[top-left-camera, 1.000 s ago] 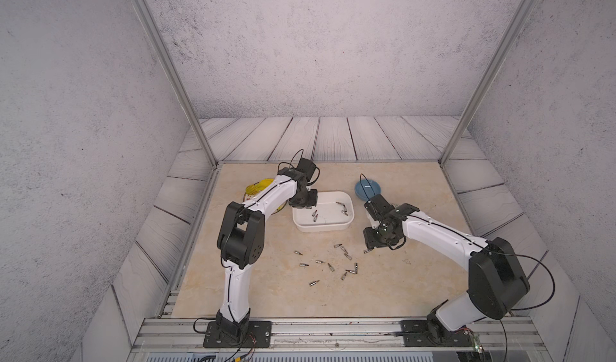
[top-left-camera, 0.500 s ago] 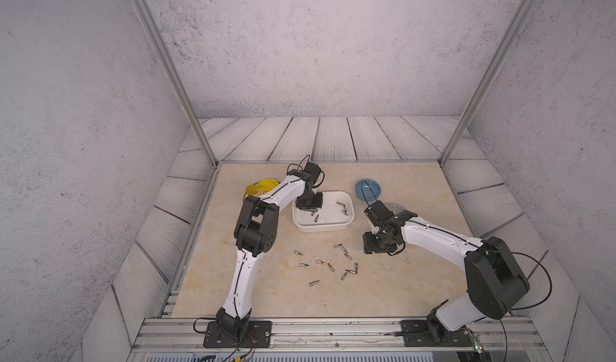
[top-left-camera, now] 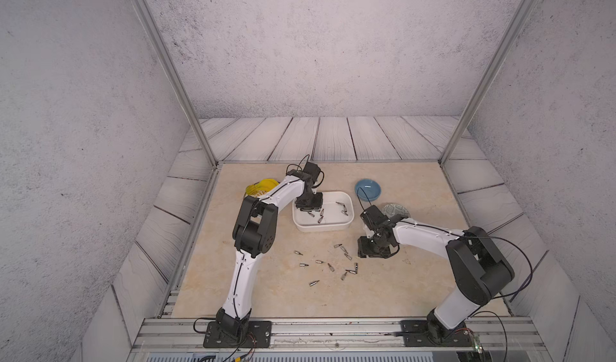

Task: Put the bit on the desktop into the storage box
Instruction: Place the screwdriver bit in the storage box, then pick up the screwdriver bit from the center of the board.

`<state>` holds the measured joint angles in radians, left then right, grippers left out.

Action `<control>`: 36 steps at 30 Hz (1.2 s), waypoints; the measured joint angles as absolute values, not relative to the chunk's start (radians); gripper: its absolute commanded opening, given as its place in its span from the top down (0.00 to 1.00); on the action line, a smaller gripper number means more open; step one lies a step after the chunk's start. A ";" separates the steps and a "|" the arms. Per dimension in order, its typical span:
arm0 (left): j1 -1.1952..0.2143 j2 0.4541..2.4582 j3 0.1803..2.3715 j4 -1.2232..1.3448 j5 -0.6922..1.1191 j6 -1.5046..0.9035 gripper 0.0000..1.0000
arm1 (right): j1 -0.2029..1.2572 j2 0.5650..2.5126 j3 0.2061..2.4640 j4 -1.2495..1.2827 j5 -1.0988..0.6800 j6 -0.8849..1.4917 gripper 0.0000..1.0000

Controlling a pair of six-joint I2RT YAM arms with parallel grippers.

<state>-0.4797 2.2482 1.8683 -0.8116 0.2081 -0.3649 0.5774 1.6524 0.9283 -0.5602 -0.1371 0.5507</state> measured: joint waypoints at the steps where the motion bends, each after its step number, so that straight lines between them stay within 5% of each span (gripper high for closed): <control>1: -0.480 2.234 1.863 -0.811 0.207 -0.366 0.52 | 0.577 1.653 0.929 -0.561 -0.136 0.550 0.41; 8: -0.480 2.091 1.808 -0.806 0.190 -0.364 0.42 | 0.577 1.702 0.985 -0.561 -0.125 0.541 0.43; 20: -0.480 1.888 1.637 -0.798 0.160 -0.363 0.42 | 0.580 1.736 1.024 -0.590 -0.065 0.487 0.57; 36: -0.480 1.700 1.463 -0.789 0.121 -0.373 0.41 | 0.608 1.768 1.063 -0.681 0.037 0.409 0.61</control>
